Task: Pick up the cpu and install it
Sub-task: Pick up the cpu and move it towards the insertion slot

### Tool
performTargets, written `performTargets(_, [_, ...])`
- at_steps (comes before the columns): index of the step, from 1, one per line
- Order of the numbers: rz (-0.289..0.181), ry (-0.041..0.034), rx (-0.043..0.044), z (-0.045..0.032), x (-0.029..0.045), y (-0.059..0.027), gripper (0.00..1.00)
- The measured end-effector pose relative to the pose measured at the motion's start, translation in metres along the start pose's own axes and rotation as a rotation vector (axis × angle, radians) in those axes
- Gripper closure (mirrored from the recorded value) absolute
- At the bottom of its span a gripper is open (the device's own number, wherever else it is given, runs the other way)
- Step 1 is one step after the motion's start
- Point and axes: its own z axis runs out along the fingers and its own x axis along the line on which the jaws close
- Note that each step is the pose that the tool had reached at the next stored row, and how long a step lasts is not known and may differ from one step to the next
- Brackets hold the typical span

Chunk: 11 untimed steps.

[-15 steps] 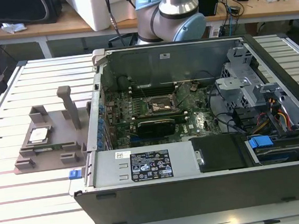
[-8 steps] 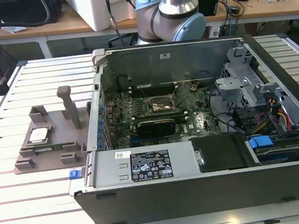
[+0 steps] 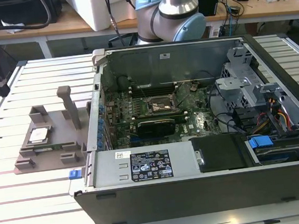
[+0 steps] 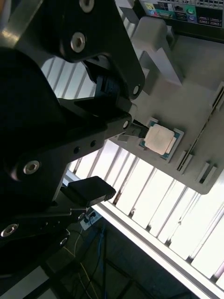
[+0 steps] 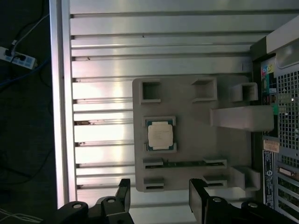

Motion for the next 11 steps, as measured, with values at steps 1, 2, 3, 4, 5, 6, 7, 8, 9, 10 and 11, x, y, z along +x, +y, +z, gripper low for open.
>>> performTargets(1, [0.0, 0.0, 0.0, 0.0011, 0.0, 0.0, 0.38])
performTargets(2, [0.0, 0.0, 0.0, 0.0018, 0.0, 0.0, 0.38])
performTargets(3, [0.0, 0.0002, 0.0001, 0.0028, 0.0, 0.0, 0.38])
performTargets(4, [0.0, 0.0, 0.0, 0.0035, 0.0001, 0.0, 0.38])
performTargets(5, [0.0, 0.0, 0.0001, 0.0041, 0.0001, 0.0, 0.38])
performTargets(6, [0.0, 0.0001, 0.0001, 0.0044, 0.0001, 0.0, 0.38])
performTargets(7, [0.0, 0.0, 0.0, 0.0052, 0.0001, 0.0, 0.38])
performTargets(8, [0.0, 0.0001, 0.0001, 0.0056, 0.0001, 0.0, 0.38])
performTargets(9, [0.0, 0.0001, 0.0001, 0.0059, 0.0001, 0.0, 0.38])
performTargets(10, [0.0, 0.0, 0.0001, 0.0065, 0.0002, 0.0, 0.38])
performTargets(11, [0.0, 0.0, 0.0, 0.0071, 0.0002, 0.0, 0.38])
